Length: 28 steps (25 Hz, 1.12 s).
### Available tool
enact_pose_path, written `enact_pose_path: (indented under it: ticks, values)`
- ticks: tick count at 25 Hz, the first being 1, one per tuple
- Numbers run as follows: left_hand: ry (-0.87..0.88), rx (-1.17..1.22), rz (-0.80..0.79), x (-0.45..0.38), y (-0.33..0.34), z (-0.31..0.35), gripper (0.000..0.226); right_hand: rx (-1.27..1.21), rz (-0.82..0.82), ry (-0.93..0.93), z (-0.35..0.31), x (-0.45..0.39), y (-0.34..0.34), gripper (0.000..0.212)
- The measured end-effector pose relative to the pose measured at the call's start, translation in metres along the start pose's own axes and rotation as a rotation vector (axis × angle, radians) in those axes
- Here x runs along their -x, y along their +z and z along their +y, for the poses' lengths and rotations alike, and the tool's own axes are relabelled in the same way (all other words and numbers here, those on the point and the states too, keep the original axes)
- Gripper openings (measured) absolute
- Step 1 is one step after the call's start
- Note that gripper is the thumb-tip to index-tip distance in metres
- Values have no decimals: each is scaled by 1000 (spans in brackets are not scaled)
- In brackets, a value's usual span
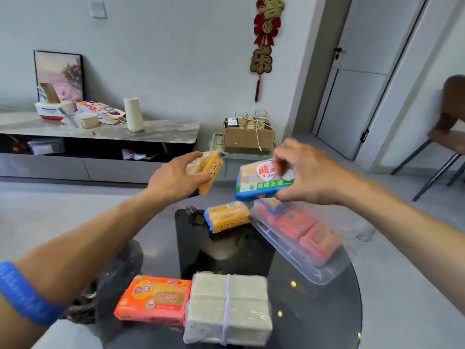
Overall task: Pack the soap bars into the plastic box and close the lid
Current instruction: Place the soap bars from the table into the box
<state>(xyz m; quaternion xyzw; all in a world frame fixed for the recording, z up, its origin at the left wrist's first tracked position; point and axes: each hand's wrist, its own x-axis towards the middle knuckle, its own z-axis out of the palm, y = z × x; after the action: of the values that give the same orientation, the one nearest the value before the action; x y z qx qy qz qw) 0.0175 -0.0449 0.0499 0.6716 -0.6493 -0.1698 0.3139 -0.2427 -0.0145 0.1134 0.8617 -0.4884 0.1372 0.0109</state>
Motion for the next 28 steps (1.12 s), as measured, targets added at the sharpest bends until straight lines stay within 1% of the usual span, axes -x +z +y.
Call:
enact_pose_path:
  ticks: [3,6,8,11,13,15,17,19,21,23,25,26,28]
  values:
    - [116,10,-18,-10,20,60,61,19,78,80,65,24,-38,38]
    - [259,-50,-59,-22,46,116,62,60,7,148,116,42,-49,40]
    - [325,-104,-156,-35,65,149,65,71,-93,158,143,47,-42,38]
    - [326,-131,-430,-57,96,182,70,26,-263,116,165,38,-28,38]
    - [322,-176,-582,-60,123,189,68,1,-416,111,168,27,-17,38]
    - [329,-316,-690,-59,155,185,62,39,-565,113,170,17,4,35]
    - [373,-533,-759,-55,178,178,56,144,-665,128,172,13,31,27]
    - [417,-670,-764,-57,186,174,49,258,-729,180,168,9,49,17]
    - [426,-705,-778,-62,187,171,45,317,-784,264,160,5,55,5]
    - [395,-713,-783,-64,191,168,41,310,-806,333,159,3,60,14]
    - [370,-633,-740,-64,194,166,35,254,-724,363,163,6,66,11]
    - [404,-527,-657,-63,191,164,30,213,-641,372,165,10,68,10]
    - [478,-156,-370,-56,168,153,22,110,-419,372,168,17,68,6]
